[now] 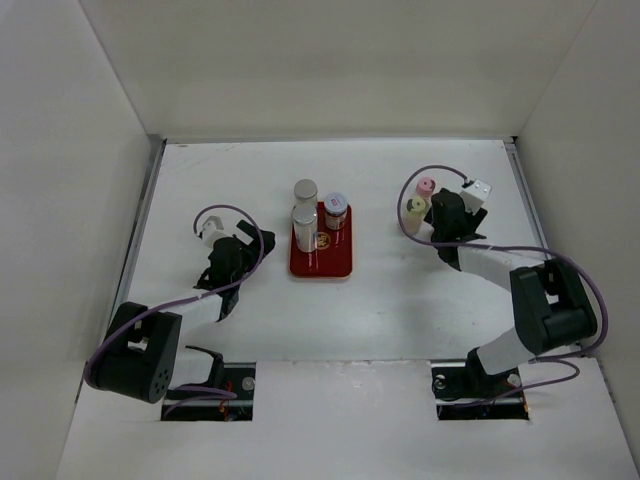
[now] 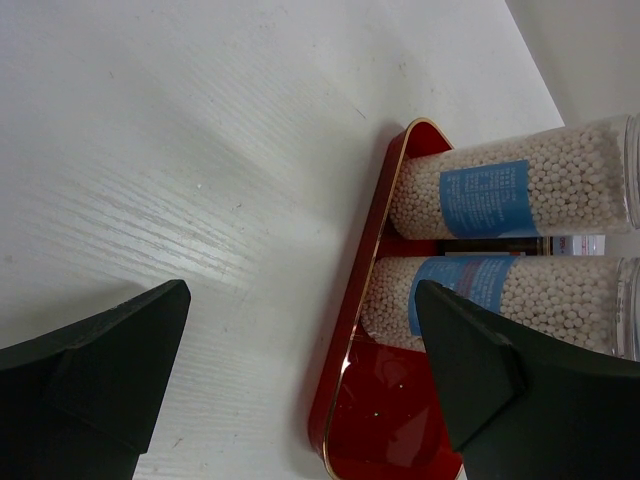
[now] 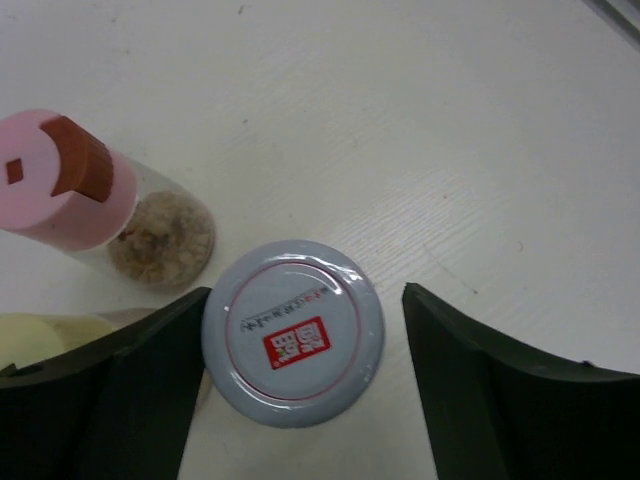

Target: Organize the condiment bottles

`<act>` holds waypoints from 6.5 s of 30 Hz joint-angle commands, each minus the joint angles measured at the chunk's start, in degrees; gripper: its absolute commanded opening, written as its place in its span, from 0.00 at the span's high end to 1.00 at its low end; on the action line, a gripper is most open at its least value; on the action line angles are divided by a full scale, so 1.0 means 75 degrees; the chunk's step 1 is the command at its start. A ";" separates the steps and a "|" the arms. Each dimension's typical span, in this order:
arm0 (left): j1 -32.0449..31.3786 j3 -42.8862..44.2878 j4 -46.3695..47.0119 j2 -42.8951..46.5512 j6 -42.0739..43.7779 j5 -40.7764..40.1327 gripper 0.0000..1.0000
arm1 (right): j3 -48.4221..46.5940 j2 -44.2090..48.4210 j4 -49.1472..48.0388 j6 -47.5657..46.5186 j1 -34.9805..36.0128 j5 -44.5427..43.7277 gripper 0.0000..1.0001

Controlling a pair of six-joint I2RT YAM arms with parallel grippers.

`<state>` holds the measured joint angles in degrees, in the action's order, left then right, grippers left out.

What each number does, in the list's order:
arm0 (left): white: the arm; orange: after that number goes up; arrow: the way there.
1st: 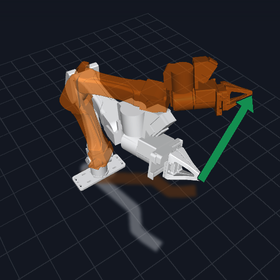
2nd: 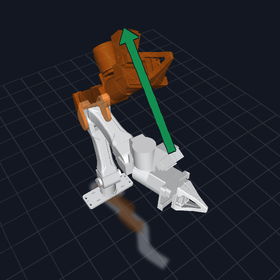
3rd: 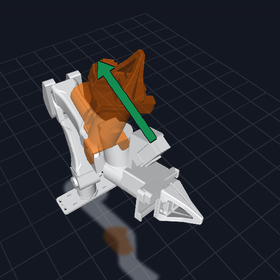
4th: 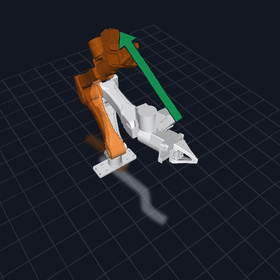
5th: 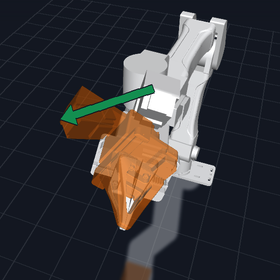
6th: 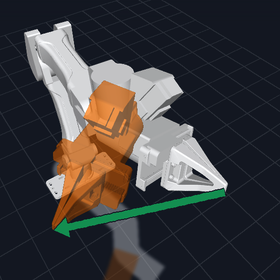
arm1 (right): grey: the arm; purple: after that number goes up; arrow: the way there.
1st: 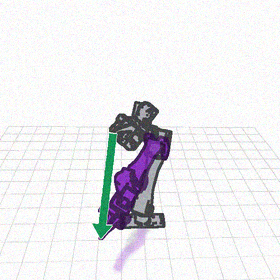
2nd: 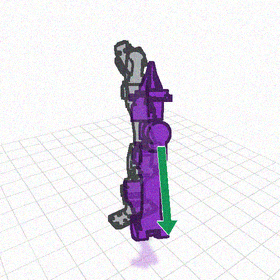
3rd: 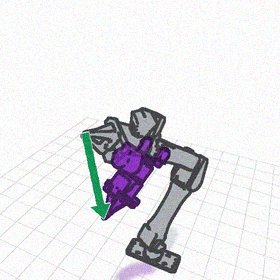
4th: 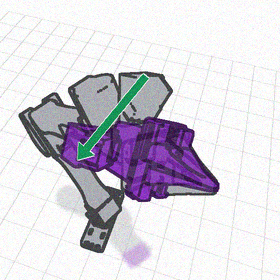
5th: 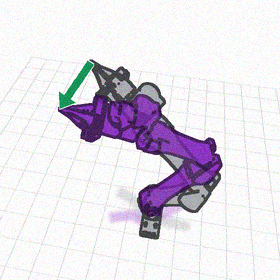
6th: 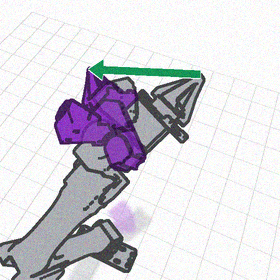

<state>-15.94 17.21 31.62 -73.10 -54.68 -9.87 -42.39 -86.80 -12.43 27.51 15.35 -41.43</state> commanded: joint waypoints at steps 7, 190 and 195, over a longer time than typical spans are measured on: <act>-0.0059 0.0002 0.0460 0.0056 -0.0069 -0.0078 0.00 | 0.0026 0.0229 -0.0348 0.0269 -0.0143 0.0485 0.49; 0.0058 -0.0104 0.0531 0.0102 -0.0140 0.0015 0.00 | -0.2059 -0.0812 0.0239 -0.0399 0.4684 0.2055 0.58; 0.0058 -0.0092 0.0507 0.0137 -0.0105 -0.0020 0.00 | -0.1966 -0.0989 0.0204 -0.0398 0.4744 0.1950 0.43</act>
<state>-15.42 16.73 33.23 -73.30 -55.75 -9.26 -56.21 -94.98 -7.75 23.38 50.65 -25.76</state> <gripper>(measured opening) 0.997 0.581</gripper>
